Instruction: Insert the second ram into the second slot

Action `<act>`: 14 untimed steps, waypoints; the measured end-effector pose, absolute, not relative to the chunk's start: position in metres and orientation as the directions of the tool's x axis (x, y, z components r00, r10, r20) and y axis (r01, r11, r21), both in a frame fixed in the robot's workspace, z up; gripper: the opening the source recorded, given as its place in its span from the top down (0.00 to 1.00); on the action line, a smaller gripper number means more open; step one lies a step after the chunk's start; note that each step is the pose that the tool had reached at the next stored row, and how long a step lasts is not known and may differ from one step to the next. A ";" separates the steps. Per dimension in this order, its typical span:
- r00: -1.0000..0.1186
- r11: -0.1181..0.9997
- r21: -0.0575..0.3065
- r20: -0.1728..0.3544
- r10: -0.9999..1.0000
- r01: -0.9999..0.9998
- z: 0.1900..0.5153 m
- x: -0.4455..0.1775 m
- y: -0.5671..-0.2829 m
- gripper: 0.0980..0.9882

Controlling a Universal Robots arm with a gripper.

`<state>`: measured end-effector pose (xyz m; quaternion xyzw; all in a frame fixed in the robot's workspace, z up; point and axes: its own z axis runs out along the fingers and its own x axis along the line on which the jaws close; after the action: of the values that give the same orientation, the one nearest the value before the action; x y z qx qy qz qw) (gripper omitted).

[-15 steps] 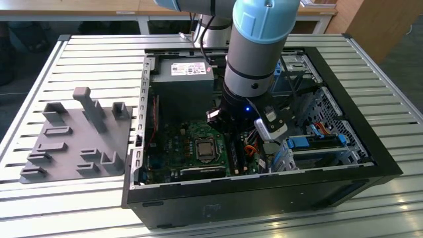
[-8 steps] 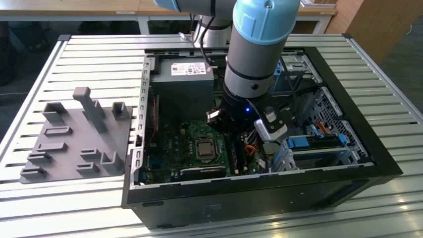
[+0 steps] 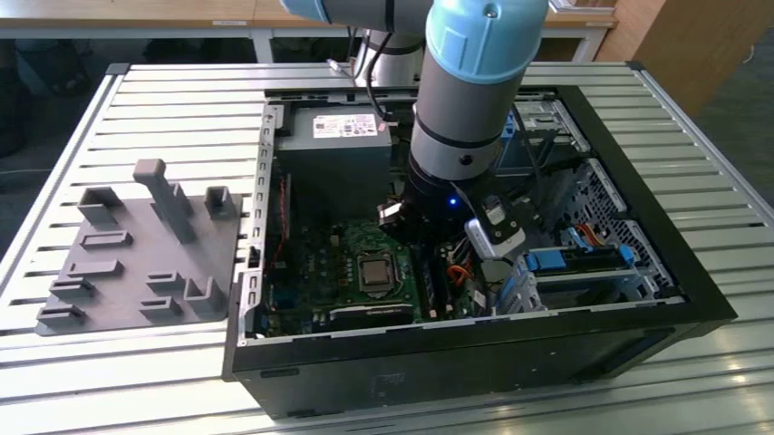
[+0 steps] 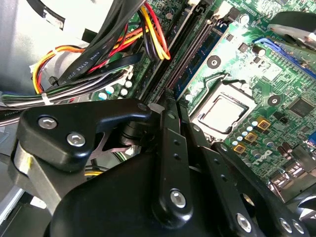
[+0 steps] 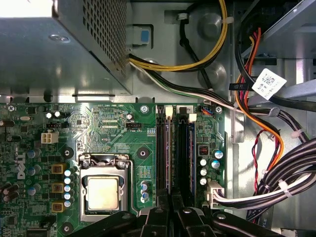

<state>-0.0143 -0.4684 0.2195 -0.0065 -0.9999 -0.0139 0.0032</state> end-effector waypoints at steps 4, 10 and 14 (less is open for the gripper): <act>-1.000 1.000 0.028 0.007 0.013 0.013 0.219 -0.014 -0.468 0.96; -1.000 1.000 0.028 0.006 0.013 0.013 0.220 -0.014 -0.468 0.96; -1.000 1.000 0.027 0.007 0.013 0.013 0.220 -0.014 -0.468 0.96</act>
<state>-0.0143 -0.4684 0.2198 -0.0065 -0.9999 -0.0134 0.0035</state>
